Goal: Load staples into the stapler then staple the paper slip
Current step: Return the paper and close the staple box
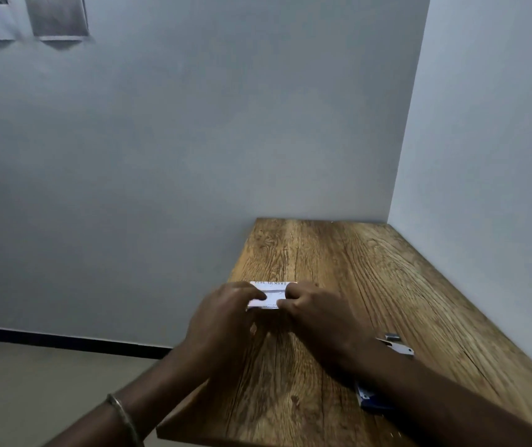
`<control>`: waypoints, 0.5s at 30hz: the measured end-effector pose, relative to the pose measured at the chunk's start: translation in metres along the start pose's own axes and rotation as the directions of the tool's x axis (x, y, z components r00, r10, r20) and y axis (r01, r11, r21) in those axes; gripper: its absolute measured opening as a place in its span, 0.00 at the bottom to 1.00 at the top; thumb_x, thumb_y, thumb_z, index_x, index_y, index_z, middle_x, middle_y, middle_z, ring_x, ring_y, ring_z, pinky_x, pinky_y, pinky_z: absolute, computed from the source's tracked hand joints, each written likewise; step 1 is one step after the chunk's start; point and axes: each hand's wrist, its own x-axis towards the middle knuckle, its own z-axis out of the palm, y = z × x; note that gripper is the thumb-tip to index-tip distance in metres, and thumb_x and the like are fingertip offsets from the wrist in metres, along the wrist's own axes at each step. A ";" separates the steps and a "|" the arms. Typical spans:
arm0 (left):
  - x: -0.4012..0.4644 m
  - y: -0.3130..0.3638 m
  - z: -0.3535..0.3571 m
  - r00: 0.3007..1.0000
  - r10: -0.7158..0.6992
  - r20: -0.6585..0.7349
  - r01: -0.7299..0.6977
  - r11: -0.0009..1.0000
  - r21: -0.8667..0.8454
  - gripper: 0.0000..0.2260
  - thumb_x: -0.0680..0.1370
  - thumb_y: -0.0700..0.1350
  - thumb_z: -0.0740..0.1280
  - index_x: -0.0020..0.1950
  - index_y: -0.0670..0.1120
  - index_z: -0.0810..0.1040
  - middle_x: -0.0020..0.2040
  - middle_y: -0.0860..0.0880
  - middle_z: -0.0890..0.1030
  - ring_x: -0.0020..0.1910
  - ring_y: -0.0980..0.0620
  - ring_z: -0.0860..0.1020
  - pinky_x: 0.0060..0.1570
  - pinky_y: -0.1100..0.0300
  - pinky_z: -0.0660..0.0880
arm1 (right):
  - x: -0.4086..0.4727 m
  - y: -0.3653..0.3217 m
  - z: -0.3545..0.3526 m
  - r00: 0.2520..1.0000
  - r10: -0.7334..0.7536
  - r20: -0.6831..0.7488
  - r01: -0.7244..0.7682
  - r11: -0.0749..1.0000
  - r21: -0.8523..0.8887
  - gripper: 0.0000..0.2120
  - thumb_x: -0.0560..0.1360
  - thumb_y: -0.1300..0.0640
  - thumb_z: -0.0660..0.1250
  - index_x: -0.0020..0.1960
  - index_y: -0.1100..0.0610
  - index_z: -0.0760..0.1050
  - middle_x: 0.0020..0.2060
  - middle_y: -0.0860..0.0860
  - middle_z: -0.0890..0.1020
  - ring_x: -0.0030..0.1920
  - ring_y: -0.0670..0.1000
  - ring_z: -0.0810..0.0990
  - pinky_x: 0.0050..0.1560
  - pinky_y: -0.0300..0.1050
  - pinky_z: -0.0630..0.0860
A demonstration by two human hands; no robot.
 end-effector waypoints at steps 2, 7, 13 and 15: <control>-0.001 0.000 0.005 0.992 0.074 0.098 -0.087 0.987 0.132 0.10 0.79 0.49 0.65 0.57 0.52 0.82 0.56 0.53 0.83 0.53 0.53 0.80 0.51 0.53 0.77 | 0.002 0.000 0.005 1.000 0.006 0.029 -0.006 1.000 -0.012 0.07 0.79 0.58 0.63 0.53 0.55 0.80 0.47 0.51 0.80 0.47 0.50 0.79 0.38 0.45 0.76; -0.001 -0.009 0.015 0.967 0.107 0.233 -0.151 0.972 0.180 0.12 0.80 0.45 0.60 0.57 0.53 0.82 0.52 0.55 0.83 0.49 0.54 0.81 0.47 0.55 0.78 | 0.003 0.002 0.018 0.996 -0.040 0.086 0.039 0.999 0.015 0.09 0.79 0.59 0.62 0.53 0.55 0.80 0.48 0.51 0.82 0.47 0.51 0.81 0.41 0.46 0.77; 0.000 -0.024 0.025 0.959 0.085 0.272 -0.126 0.982 0.138 0.16 0.82 0.52 0.53 0.57 0.51 0.78 0.55 0.55 0.81 0.49 0.54 0.80 0.48 0.54 0.77 | 0.005 0.014 0.021 0.966 -0.061 0.251 0.022 0.988 0.155 0.17 0.81 0.46 0.55 0.60 0.54 0.75 0.55 0.51 0.81 0.54 0.52 0.80 0.55 0.53 0.78; 0.005 -0.030 0.031 0.946 0.089 0.313 -0.137 0.981 0.136 0.17 0.82 0.53 0.50 0.58 0.50 0.77 0.57 0.52 0.80 0.50 0.53 0.79 0.51 0.55 0.76 | 0.012 0.018 0.021 0.912 -0.026 0.409 -0.050 0.983 0.175 0.25 0.81 0.41 0.52 0.71 0.55 0.67 0.69 0.54 0.74 0.68 0.55 0.73 0.66 0.55 0.72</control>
